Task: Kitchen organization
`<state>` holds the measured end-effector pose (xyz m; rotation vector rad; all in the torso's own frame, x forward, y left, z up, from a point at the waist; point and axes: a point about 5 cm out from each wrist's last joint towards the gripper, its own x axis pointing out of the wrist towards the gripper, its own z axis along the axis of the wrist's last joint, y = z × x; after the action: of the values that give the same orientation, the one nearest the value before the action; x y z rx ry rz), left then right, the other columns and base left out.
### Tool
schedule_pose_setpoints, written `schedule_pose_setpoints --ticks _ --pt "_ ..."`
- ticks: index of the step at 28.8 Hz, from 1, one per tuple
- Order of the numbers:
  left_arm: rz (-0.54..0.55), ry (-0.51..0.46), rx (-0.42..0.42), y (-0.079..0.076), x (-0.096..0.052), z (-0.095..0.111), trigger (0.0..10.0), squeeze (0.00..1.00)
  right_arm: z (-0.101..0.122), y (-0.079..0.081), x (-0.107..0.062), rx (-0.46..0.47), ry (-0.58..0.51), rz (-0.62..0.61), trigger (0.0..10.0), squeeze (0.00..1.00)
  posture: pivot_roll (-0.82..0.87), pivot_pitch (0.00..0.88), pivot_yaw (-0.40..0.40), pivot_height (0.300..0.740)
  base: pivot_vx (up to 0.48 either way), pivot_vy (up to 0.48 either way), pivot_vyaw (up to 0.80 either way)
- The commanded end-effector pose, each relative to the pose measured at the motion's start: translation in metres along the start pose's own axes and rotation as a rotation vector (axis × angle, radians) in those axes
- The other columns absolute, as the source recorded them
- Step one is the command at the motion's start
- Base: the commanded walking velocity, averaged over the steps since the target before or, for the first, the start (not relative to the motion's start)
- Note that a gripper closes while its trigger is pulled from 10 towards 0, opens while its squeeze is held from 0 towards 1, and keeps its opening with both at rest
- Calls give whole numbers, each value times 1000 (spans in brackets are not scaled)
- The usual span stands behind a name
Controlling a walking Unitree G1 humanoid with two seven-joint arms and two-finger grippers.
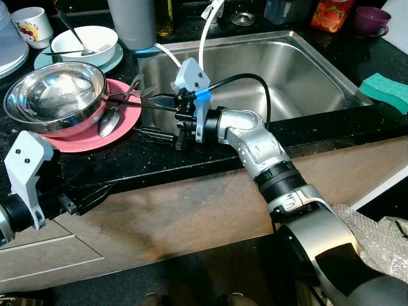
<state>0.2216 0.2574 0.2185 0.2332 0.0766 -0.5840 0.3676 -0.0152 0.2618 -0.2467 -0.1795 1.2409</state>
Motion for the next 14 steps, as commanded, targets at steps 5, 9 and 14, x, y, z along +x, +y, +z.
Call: schedule_pose_setpoints --ticks 5,9,14 --pt "-21 2 -5 -5 2 0 10000 0 -5 -1 3 -5 37 -15 10000 0 86 192 -18 740 0 0 0" --pt "-24 1 -6 -6 2 1 10000 0 -7 -1 3 1 45 -17 9137 0 86 191 -18 740 0 0 0" --pt "-27 3 -7 -6 2 1 10000 0 -9 -1 4 9 54 -18 4627 0 87 191 -17 740 0 0 0"
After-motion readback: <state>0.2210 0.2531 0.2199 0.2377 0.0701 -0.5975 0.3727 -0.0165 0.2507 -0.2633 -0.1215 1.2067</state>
